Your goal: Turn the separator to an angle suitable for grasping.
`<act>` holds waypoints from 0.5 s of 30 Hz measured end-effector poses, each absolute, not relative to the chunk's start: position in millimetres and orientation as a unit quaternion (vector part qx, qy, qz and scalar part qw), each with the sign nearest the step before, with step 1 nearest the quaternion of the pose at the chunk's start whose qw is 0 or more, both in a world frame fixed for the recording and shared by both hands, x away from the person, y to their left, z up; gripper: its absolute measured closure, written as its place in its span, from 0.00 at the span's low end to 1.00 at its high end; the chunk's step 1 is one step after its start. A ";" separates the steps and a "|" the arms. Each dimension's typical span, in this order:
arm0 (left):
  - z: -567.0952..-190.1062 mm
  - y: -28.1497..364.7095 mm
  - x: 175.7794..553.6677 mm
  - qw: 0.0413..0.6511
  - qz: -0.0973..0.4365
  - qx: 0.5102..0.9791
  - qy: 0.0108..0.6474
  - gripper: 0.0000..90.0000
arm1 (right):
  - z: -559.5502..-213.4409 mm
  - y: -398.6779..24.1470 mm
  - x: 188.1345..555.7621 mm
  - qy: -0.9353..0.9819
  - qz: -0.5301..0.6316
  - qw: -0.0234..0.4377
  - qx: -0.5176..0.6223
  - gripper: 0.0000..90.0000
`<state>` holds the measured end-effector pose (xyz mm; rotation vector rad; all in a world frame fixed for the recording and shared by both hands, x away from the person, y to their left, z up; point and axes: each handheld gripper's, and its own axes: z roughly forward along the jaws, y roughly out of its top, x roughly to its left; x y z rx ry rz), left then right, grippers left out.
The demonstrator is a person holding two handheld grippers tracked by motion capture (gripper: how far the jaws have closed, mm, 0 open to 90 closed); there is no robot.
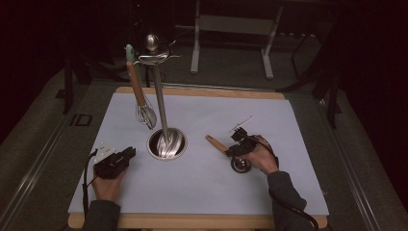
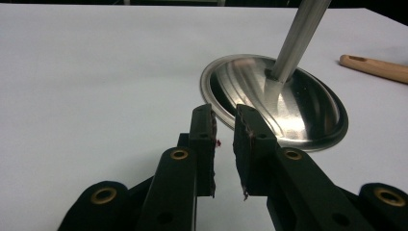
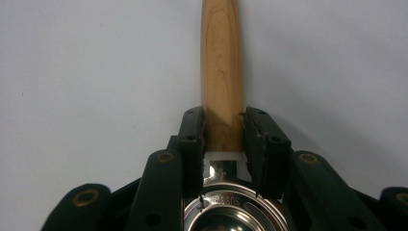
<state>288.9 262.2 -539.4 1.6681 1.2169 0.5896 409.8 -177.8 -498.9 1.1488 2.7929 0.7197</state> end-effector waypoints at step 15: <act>-539.5 262.2 288.9 0.477 0.241 0.683 0.498 0.87 | -498.2 -146.4 411.2 0.921 0.155 0.021 0.357 0.77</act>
